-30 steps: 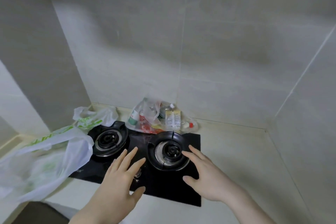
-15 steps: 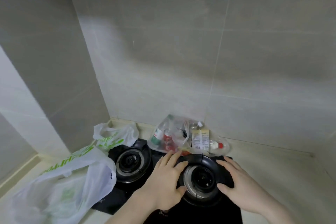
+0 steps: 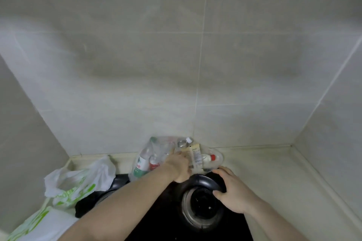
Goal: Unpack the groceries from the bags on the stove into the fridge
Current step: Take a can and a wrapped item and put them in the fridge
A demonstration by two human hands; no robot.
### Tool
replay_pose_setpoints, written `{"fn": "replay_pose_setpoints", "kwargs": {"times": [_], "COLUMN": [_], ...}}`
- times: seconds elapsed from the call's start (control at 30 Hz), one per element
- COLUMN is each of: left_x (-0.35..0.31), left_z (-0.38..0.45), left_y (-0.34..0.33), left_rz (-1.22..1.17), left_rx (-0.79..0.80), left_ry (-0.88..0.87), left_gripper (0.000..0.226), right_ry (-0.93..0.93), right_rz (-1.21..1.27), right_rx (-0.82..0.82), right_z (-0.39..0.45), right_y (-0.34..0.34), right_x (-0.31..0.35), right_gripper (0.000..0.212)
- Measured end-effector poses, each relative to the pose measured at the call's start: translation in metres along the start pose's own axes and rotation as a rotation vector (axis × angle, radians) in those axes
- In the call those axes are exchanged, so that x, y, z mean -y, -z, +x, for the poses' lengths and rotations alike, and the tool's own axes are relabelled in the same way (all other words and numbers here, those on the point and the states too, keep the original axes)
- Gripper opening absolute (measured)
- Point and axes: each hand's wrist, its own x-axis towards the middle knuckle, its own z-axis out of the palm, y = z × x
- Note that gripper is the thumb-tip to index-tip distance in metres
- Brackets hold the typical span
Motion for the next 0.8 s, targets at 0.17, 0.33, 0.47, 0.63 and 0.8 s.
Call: {"fn": "replay_pose_setpoints", "kwargs": {"times": [0.17, 0.33, 0.47, 0.63, 0.8], "left_x": [0.030, 0.050, 0.062, 0.075, 0.090], "left_z": [0.021, 0.003, -0.002, 0.000, 0.003], "left_y": [-0.008, -0.004, -0.014, -0.019, -0.024], "left_rz": [0.179, 0.275, 0.336, 0.323, 0.251], "left_rx": [0.104, 0.202, 0.200, 0.152, 0.100], "left_ry": [0.103, 0.201, 0.276, 0.278, 0.241], "left_gripper": [0.060, 0.049, 0.037, 0.045, 0.044], "right_ry": [-0.019, -0.037, -0.046, -0.051, 0.003], "right_rz": [0.020, 0.063, 0.098, 0.082, -0.042], "right_rx": [0.003, 0.040, 0.109, 0.120, 0.112], "right_z": [0.023, 0.072, 0.110, 0.147, 0.182], "right_y": [-0.001, -0.020, -0.043, -0.064, -0.089], "right_x": [-0.004, 0.005, 0.021, 0.044, 0.067], "right_gripper": [0.064, 0.059, 0.058, 0.071, 0.072]}}
